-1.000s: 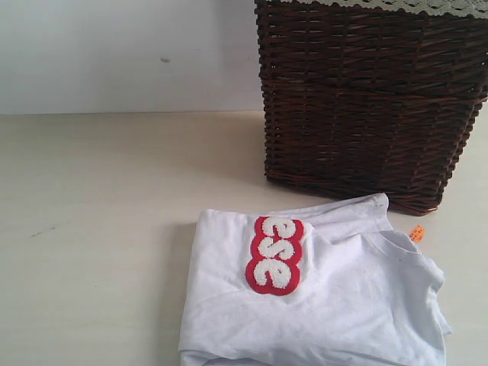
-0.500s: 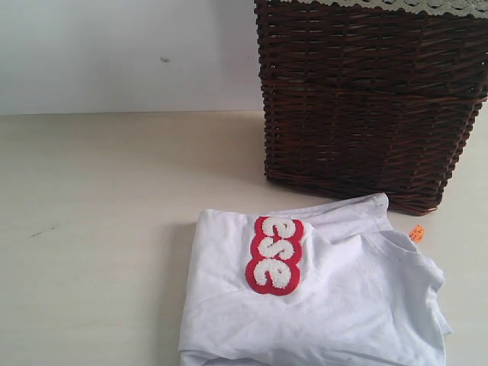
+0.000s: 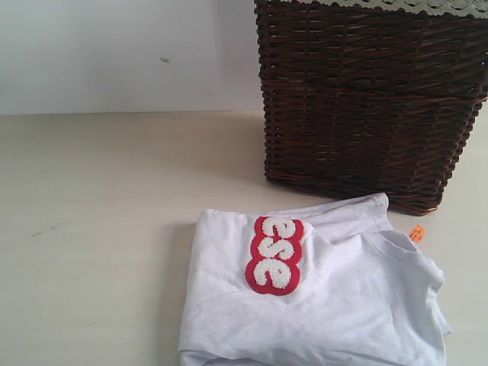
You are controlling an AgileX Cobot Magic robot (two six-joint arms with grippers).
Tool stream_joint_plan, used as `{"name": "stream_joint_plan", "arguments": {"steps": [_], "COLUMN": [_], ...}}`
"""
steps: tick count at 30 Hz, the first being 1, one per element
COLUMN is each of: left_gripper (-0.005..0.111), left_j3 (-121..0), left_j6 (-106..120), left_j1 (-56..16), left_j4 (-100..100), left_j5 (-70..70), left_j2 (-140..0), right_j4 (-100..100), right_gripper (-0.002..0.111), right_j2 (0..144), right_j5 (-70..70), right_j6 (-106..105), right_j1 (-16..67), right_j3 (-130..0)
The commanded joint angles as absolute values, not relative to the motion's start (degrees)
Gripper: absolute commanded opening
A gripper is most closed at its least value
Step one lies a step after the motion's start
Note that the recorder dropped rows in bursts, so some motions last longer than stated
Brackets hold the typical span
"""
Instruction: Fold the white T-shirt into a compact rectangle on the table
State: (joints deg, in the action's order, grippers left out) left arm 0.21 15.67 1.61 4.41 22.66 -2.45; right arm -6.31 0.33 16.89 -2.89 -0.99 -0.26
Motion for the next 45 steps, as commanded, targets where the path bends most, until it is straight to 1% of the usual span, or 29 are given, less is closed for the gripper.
{"name": "stream_joint_plan", "arguments": {"steps": [1,18,23,26,29,31,33,34,36,37,39,40,42,45], "left_gripper": [0.0,0.0,0.0,0.0,0.0,0.0,0.0,0.0,0.0,0.0,0.0,0.0,0.0,0.0], "left_j3": [0.0,0.0,0.0,0.0,0.0,0.0,0.0,0.0,0.0,0.0,0.0,0.0,0.0,0.0], "left_j6": [17.1,17.1,17.1,17.1,17.1,17.1,17.1,17.2,17.4,17.4,17.6,17.6,17.6,17.6], "left_j1": [1.7,1.7,1.7,1.7,1.7,1.7,1.7,1.7,1.7,1.7,1.7,1.7,1.7,1.7], "left_j4": [3.3,3.3,3.3,3.3,3.3,3.3,3.3,3.3,3.3,3.3,3.3,3.3,3.3,3.3], "left_j5": [23.5,23.5,23.5,23.5,23.5,23.5,23.5,23.5,23.5,23.5,23.5,23.5,23.6,23.6], "left_j2": [-3.6,-3.6,-3.6,-3.6,-3.6,-3.6,-3.6,-3.6,-3.6,-3.6,-3.6,-3.6,-3.6,-3.6], "right_j4": [-6.1,-6.1,-11.3,-7.2,-3.9,-3.2,-3.6,-6.2,-15.4,-18.7,-25.5,-27.3,-29.0,-28.3], "right_gripper": [0.047,0.047,0.047,0.047,0.047,0.047,0.047,0.047,0.047,0.047,0.047,0.047,0.047,0.047], "right_j2": [0.0,0.0,1.2,10.1,25.9,36.8,47.2,49.7,53.3,55.0,58.8,60.4,62.2,64.2], "right_j5": [16.2,16.2,16.5,15.4,10.9,10.7,15.8,21.9,39.2,47.2,69.2,70.0,70.0,62.9], "right_j6": [-2.9,-2.9,-0.9,-7.2,-15.5,-20.1,-20.3,-19.4,-26.5,-33.3,-52.1,-58.7,-57.9,-55.8], "right_j1": [-1.3,-1.3,-1.3,-1.3,-1.3,-1.4,-1.8,-3.2,-5.5,-5.6,-5.6,-5.6,-5.1,-5.1], "right_j3": [0.0,0.0,0.0,-1.7,-6.4,-11.3,-18.5,-22.6,-30.7,-33.5,-39.3,-40.9,-42.2,-42.3]}}
